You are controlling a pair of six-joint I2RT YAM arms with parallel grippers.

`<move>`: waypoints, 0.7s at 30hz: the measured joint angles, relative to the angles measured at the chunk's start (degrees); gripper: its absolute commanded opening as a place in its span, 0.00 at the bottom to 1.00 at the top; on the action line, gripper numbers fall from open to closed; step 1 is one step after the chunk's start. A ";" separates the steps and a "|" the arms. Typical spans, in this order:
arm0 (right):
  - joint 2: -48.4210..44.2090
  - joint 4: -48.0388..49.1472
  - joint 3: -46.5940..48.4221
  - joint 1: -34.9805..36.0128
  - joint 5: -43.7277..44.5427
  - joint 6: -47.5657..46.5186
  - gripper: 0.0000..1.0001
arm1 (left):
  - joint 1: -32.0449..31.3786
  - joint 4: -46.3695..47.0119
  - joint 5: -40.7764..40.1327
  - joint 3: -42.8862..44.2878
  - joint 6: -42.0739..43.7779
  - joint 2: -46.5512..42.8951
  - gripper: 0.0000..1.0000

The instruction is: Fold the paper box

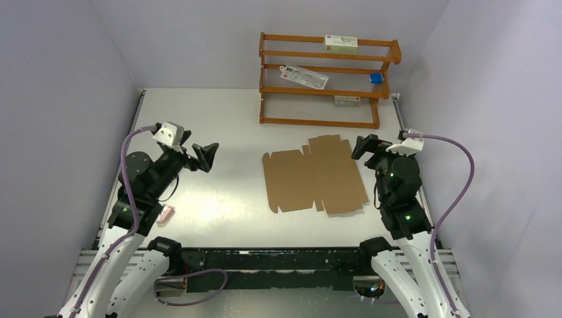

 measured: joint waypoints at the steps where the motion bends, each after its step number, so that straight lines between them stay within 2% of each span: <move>1: 0.04 0.00 0.00 0.02 -0.20 -0.02 1.00 | 0.00 0.00 0.00 0.00 -0.02 0.02 0.99; 14: -0.02 -0.02 -0.13 0.13 0.48 1.05 1.00 | 0.20 0.35 3.23 -0.11 0.26 2.64 0.99; 21: 1.14 -0.37 -1.22 0.20 -0.24 4.57 1.00 | 0.20 -0.26 8.55 2.47 -0.61 12.59 0.99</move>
